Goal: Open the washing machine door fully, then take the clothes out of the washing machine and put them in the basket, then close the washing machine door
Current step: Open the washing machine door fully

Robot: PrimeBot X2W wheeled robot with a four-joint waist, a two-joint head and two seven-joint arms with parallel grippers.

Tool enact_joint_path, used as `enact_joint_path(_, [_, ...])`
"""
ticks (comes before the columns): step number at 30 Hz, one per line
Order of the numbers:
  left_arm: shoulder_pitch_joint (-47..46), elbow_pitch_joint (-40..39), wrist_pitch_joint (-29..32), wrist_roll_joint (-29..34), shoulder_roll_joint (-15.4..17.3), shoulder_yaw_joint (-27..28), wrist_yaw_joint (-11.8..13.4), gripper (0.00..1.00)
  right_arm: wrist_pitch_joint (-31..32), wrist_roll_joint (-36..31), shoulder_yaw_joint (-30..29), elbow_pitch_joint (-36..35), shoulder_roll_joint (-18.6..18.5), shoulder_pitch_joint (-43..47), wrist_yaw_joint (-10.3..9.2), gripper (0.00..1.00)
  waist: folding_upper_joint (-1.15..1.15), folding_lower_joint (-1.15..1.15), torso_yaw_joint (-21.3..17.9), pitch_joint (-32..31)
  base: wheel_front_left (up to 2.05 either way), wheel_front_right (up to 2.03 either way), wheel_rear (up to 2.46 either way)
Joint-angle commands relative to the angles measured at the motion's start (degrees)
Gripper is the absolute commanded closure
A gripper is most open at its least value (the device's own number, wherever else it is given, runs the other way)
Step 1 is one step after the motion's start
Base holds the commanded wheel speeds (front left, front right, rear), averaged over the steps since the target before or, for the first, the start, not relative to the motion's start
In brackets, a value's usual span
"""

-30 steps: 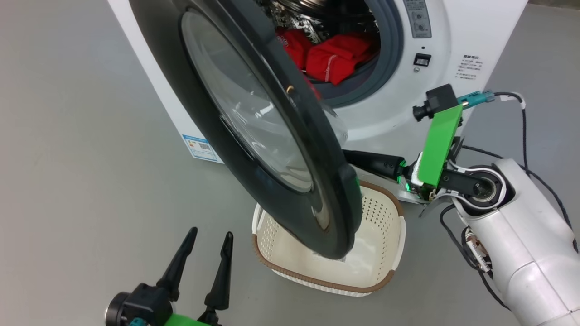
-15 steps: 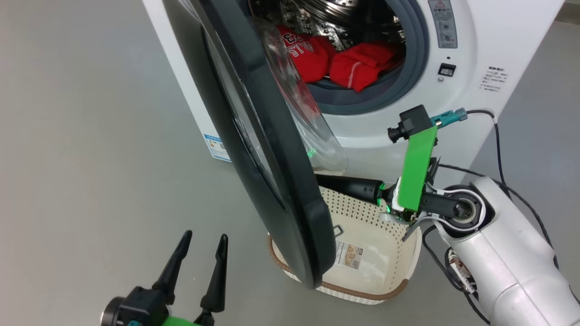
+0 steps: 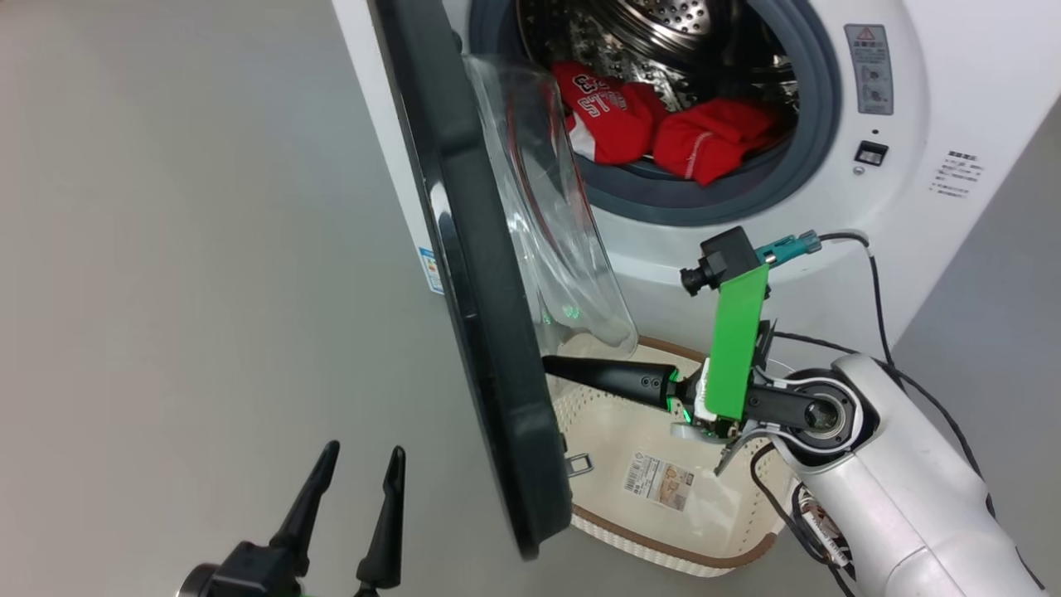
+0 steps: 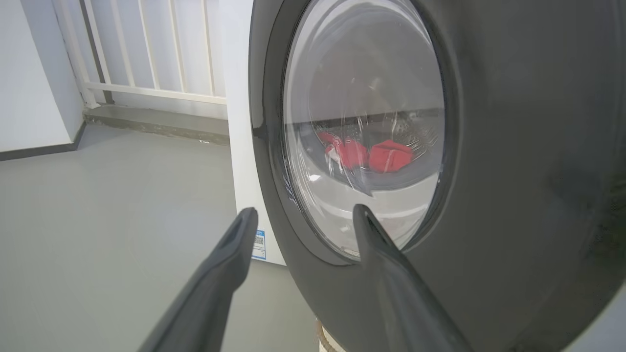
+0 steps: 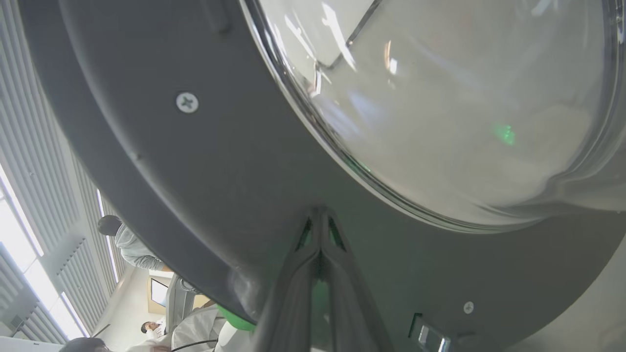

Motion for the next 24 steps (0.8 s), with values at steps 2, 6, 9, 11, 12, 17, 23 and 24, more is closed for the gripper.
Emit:
enact_joint_path(2, [-0.5,-1.4,-0.5,0.6,0.8,2.2,0.6,0.00,0.7,-0.5,1.5,-2.2,1.9,0.5,0.37,1.00,0.00,0.00,1.2,-0.3,0.00,0.00,0.00])
enact_joint_path(6, [-0.3,-1.2,-0.5,0.7,0.8,2.6,0.7,0.00,0.8,-0.7,1.9,-2.4,2.5,0.9,0.37,1.00,0.00,0.00,2.2,-0.5,0.00,0.00,0.00])
enact_joint_path(9, [0.1,-1.2,-0.5,0.7,0.8,3.1,1.1,0.00,1.2,-0.8,2.4,-2.3,3.2,0.8,0.37,1.00,0.00,0.00,2.4,-0.5,0.00,0.00,0.00])
enact_joint_path(11, [0.3,-1.4,-0.5,0.5,0.8,3.5,1.5,0.00,1.6,-0.7,2.9,-2.3,3.7,0.7,0.37,1.00,0.00,0.00,2.5,-0.4,0.00,0.00,0.00])
enact_joint_path(12, [0.4,-1.5,-0.5,0.5,0.8,3.7,1.6,0.00,1.7,-0.7,3.0,-2.2,3.9,0.7,0.37,1.00,0.00,0.00,2.6,-0.4,0.00,0.00,0.00])
enact_joint_path(17, [1.2,-2.3,-0.5,0.6,0.8,4.7,2.4,0.00,2.2,-0.7,3.9,-1.8,5.0,0.3,0.37,1.00,0.00,0.00,2.8,-0.3,0.00,0.00,0.00])
enact_joint_path(23, [1.8,-3.2,-0.5,0.4,0.8,5.6,2.8,0.00,2.8,-0.7,4.8,-1.3,5.9,-0.3,0.37,1.00,0.00,0.00,3.0,0.1,0.00,0.00,0.00])
enact_joint_path(24, [1.9,-3.3,-0.5,0.4,0.8,5.7,2.9,0.00,2.9,-0.7,4.9,-1.2,6.0,-0.4,0.37,1.00,0.00,0.00,3.1,0.1,0.00,0.00,0.00])
